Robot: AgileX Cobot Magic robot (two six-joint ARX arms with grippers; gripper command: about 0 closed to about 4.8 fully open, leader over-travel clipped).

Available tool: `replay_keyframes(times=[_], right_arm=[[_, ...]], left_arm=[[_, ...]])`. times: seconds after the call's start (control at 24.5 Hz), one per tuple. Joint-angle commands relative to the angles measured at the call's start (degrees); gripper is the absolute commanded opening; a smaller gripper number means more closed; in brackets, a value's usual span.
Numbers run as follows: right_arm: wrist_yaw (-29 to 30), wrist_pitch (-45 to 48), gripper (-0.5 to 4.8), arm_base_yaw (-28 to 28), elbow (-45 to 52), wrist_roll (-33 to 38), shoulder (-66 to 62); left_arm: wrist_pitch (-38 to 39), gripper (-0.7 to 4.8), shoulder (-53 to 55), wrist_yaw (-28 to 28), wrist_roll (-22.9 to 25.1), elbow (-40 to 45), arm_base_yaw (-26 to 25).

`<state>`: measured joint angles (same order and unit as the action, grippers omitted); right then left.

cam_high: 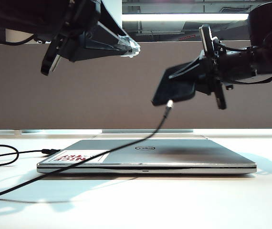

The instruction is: Pick up the charging cable and the phone, plug the charging cable into the charging port on the phone, and finally place them back on the table.

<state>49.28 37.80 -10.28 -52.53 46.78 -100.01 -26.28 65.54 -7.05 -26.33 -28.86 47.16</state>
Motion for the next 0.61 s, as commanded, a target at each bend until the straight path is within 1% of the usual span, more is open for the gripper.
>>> replay_keyframes(times=[0.04,0.08,0.16,0.24,0.37,0.41,0.53,0.57,0.61], right_arm=[[-2.27,-9.86,-0.05,0.50,-0.48,-7.30,4.52],[-1.88,-16.17,-0.05,1.27,-0.48,-8.57,7.04],[-1.09,-22.99,-0.05,2.64,-0.48,-10.23,9.55],[-0.87,-29.70,-0.05,4.20,-0.48,-13.38,11.89],[-0.96,-39.80,-0.05,7.13,-0.50,-18.78,15.21],[-0.94,-45.77,-0.05,9.38,-0.50,-21.44,16.79],[-1.07,-53.53,-0.05,12.74,-0.87,-25.62,17.73],[-1.77,-57.20,-0.05,13.88,-1.53,-28.28,17.70],[-4.24,-62.58,-0.05,14.95,-2.91,-32.83,17.70]], left_arm=[[2.64,-0.06,-0.50,-0.07,1.09,-1.33,-1.79],[6.58,-0.06,-0.50,-0.07,2.45,-3.06,-3.43],[9.73,-0.06,-0.52,-0.09,4.61,-4.81,-5.01],[11.91,-0.06,-0.52,-0.09,6.40,-6.49,-6.54],[12.94,-0.06,-0.52,-0.07,6.43,-8.15,-8.13],[12.96,-0.06,-0.50,-0.07,6.43,-8.83,-8.61],[13.00,-0.06,-0.50,-0.07,6.43,-9.40,-8.59],[12.96,-0.06,-0.52,-0.07,6.43,-9.42,-8.59],[13.20,-0.06,-0.52,-0.07,6.43,-9.42,-8.55]])
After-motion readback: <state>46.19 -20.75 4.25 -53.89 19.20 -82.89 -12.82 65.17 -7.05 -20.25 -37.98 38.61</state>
